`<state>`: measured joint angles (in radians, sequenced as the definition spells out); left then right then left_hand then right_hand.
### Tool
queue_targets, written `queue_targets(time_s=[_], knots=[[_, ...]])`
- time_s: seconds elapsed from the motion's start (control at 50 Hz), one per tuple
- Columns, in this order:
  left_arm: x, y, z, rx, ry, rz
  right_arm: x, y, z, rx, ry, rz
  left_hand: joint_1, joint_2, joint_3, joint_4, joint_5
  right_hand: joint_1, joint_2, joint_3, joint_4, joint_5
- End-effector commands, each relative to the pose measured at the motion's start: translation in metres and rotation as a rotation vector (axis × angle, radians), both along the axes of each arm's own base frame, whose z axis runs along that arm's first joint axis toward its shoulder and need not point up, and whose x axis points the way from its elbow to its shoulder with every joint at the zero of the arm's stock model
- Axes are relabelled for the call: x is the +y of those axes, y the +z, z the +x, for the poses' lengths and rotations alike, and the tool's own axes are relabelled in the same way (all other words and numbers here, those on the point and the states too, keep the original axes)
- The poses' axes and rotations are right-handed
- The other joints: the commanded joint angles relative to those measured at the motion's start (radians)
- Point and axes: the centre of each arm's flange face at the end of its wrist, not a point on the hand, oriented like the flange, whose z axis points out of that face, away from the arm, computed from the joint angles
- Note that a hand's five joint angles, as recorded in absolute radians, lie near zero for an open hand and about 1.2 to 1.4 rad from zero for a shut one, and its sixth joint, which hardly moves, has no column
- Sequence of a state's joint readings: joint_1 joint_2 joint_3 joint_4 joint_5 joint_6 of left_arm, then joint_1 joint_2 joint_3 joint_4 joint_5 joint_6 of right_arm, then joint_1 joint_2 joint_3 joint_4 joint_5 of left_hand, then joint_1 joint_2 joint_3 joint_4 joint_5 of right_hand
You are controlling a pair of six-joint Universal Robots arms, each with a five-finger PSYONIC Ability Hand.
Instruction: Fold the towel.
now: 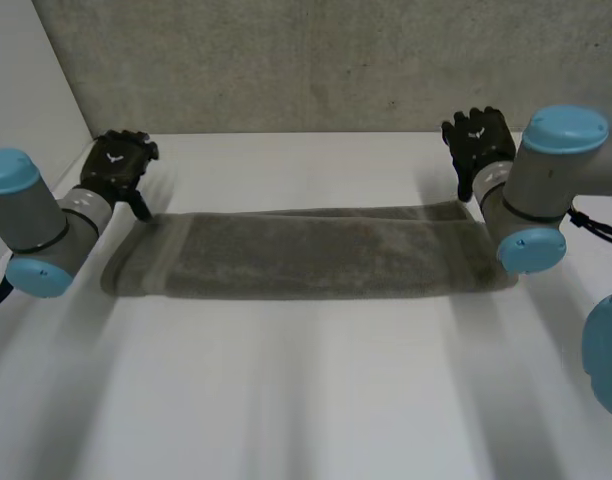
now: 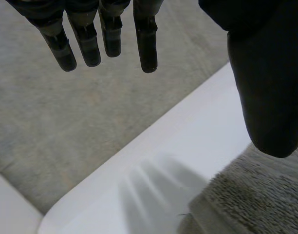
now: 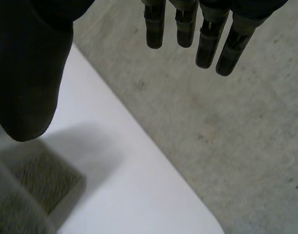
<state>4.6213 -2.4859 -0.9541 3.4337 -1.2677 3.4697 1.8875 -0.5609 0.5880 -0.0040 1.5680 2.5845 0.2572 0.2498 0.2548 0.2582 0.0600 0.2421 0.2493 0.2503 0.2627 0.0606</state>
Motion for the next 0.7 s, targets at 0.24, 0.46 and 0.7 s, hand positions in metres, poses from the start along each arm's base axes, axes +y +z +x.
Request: queue_targets(time_s=[0.24, 0.46, 0.7], knots=[[0.087, 0.088, 0.025, 0.104, 0.075, -0.001, 0.094, 0.064, -0.031, 0.031, 0.005, 0.169, -0.079, -0.071, -0.077, -0.080, -0.056, -0.068, -0.075, -0.076, -0.088, -0.061], [0.115, 0.045, 0.026, 0.104, 0.077, 0.092, 0.110, 0.014, -0.067, 0.065, -0.049, 0.341, -0.079, -0.071, -0.077, -0.080, -0.056, -0.068, -0.075, -0.076, -0.088, -0.061], [0.115, 0.032, 0.027, 0.119, 0.078, 0.031, 0.093, -0.040, -0.078, 0.014, 0.007, 0.277, -0.079, -0.071, -0.077, -0.080, -0.056, 0.042, 0.035, 0.034, 0.022, 0.049]])
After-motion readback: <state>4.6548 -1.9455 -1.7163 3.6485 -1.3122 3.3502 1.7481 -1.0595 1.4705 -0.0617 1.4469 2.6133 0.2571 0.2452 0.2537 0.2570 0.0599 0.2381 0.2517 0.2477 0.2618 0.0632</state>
